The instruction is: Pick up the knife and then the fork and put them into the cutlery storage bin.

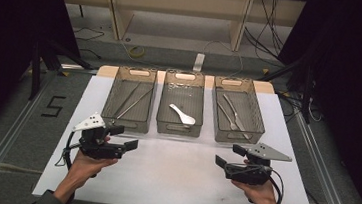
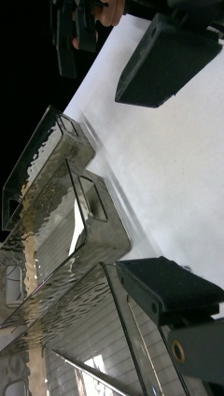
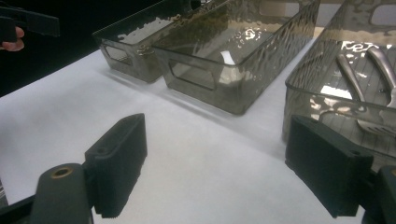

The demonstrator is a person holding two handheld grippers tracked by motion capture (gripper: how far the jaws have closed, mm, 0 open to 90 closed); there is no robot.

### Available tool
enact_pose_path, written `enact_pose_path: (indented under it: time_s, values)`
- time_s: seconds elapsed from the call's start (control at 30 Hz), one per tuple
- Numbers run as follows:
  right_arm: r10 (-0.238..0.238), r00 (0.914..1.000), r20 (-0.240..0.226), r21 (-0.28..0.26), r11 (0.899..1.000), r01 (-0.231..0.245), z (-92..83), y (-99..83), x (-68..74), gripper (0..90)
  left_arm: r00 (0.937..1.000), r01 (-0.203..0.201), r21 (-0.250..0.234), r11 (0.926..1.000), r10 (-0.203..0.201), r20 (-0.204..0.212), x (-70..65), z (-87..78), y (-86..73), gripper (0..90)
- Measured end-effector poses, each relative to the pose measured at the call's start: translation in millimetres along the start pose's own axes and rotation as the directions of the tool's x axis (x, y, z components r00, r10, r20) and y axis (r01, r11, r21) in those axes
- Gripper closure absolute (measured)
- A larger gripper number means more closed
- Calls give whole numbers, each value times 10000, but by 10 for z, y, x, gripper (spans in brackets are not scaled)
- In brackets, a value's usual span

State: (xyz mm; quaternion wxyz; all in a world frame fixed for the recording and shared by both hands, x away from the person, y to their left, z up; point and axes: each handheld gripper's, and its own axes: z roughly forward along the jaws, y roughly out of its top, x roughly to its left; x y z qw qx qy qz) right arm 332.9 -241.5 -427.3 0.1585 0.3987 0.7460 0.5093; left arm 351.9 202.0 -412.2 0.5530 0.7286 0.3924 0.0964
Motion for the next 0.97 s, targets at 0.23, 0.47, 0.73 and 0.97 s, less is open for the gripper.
enact_pose_path:
  time_s: [0.23, 0.47, 0.73, 0.97]
  values:
    - [49, 10000, 7, 12, 10000, -49, -27, -47, -2, 213, 10000, -68, 96, 9999, 68, 37, -1, 11, -1, 154]
    - [17, 10000, 36, -41, 10000, -17, -43, -45, -5, 211, 9999, -92, 110, 9999, 91, 46, -4, 14, -1, 154]
    - [19, 10000, 40, -26, 10000, -19, -43, -40, 3, 206, 10000, -84, 95, 9999, 84, 33, -1, 10, -1, 154]
    - [-9, 10000, 50, -6, 10000, 9, -39, -40, 3, 199, 10000, -91, 118, 9999, 90, 41, -2, 15, -2, 154]
